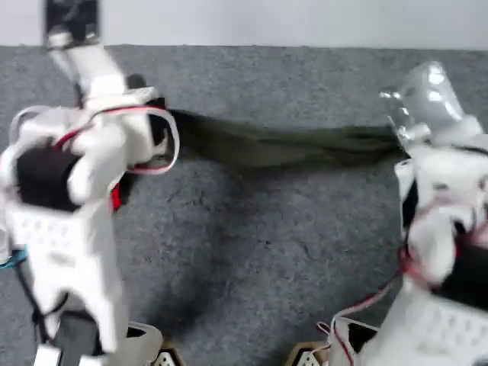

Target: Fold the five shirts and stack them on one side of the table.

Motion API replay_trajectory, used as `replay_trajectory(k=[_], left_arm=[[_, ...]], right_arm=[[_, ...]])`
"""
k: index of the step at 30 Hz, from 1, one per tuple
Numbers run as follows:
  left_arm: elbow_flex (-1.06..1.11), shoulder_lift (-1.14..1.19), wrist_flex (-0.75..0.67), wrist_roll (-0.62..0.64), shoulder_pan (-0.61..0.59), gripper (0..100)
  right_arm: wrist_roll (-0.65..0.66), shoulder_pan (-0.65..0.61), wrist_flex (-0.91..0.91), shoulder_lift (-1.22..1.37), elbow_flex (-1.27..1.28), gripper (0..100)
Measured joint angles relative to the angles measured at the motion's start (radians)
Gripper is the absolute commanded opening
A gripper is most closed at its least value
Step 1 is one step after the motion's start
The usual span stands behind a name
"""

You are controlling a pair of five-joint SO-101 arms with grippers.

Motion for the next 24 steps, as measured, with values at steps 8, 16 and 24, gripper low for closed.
replay_trajectory(k=[8,16,24], left_arm=[[-0.002,-0.158,0.000,-0.068,-0.048,1],[-0.002,-0.126,0.000,-0.081,-0.057,1],[0.218,-0.057,0.000,-0.081,0.164,13]], right_arm=[[-0.066,0.046,-0.063,-0.163,0.005,1.0],[-0.072,0.049,-0.043,-0.170,0.009,1.0],[-0.072,0.049,-0.064,-0.167,0.167,1.0]])
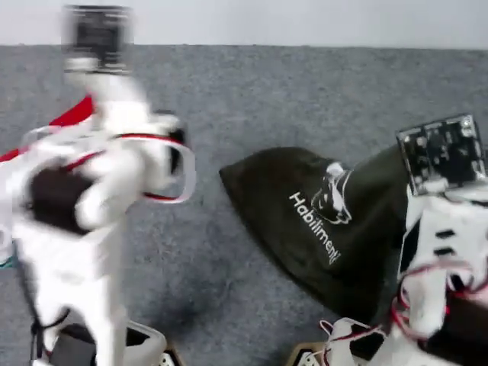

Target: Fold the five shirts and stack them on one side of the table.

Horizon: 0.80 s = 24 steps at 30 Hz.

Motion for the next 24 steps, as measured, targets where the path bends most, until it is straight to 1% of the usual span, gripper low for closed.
replay_trajectory(k=[1,3,6,10,18,21,24], left_arm=[[0.048,0.021,0.000,0.002,0.029,16],[0.135,0.077,0.000,0.054,0.061,22],[0.219,0.181,0.000,0.149,0.078,23],[0.269,0.345,0.000,0.180,0.091,23],[0.255,0.749,-0.009,0.186,0.146,23],[0.170,0.922,-0.011,0.186,0.141,23],[0.041,1.076,0.002,0.187,0.141,23]], right_arm=[[0.000,0.000,-0.018,0.011,0.035,1.0],[0.000,0.000,-0.054,0.015,0.123,1.0],[-0.011,0.000,-0.097,0.023,0.258,1.0],[-0.046,0.000,-0.146,0.158,0.364,1.0],[-0.048,0.000,-0.178,0.436,0.362,1.0],[-0.048,0.000,-0.178,0.474,0.321,1.0],[-0.048,0.000,-0.178,0.488,0.301,1.0]])
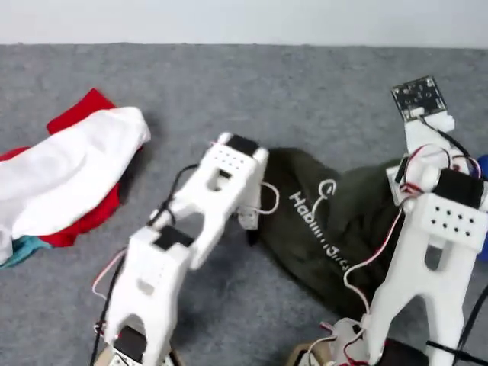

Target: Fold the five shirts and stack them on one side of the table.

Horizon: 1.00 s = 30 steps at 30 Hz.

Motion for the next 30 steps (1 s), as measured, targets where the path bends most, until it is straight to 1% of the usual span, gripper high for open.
replay_trajectory(k=[4,10,15,26,30], left_arm=[[-0.146,0.094,0.006,0.000,0.005,23],[-0.273,0.107,0.014,0.000,0.000,23],[-0.416,0.106,0.000,0.044,-0.029,23],[-0.440,0.107,-0.002,0.057,-0.028,23],[-0.440,0.107,-0.018,0.087,-0.023,23]], right_arm=[[0.000,0.000,0.000,0.005,0.000,1.0],[0.000,0.000,0.000,0.005,0.000,1.0],[0.000,0.000,0.000,0.005,0.000,1.0],[0.000,0.000,0.000,0.005,0.000,1.0],[0.000,0.000,0.000,0.005,0.000,1.0]])
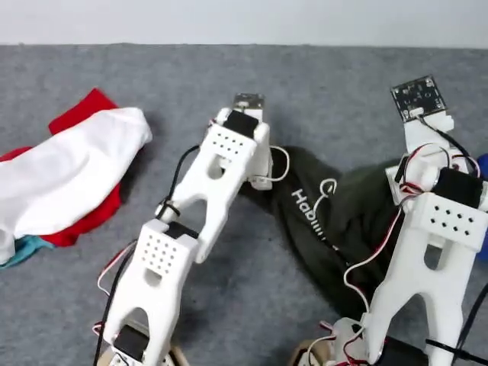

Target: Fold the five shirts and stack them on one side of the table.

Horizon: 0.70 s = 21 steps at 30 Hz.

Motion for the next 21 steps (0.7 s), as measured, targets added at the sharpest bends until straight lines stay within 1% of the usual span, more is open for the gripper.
replay_trajectory(k=[7,11,13,17,21], left_arm=[[-0.034,0.100,-0.014,0.011,0.000,23],[-0.118,0.152,0.002,0.025,0.000,23],[-0.169,0.173,0.003,0.034,0.000,19],[-0.212,0.215,-0.002,-0.002,0.003,1],[-0.221,0.222,-0.002,-0.035,0.008,1]], right_arm=[[0.000,0.000,0.000,0.000,0.000,1.0],[0.000,0.000,0.000,0.000,0.000,1.0],[0.000,0.000,0.000,0.000,0.000,1.0],[0.000,0.000,0.000,0.000,0.000,1.0],[0.000,0.000,0.000,0.000,0.000,1.0]])
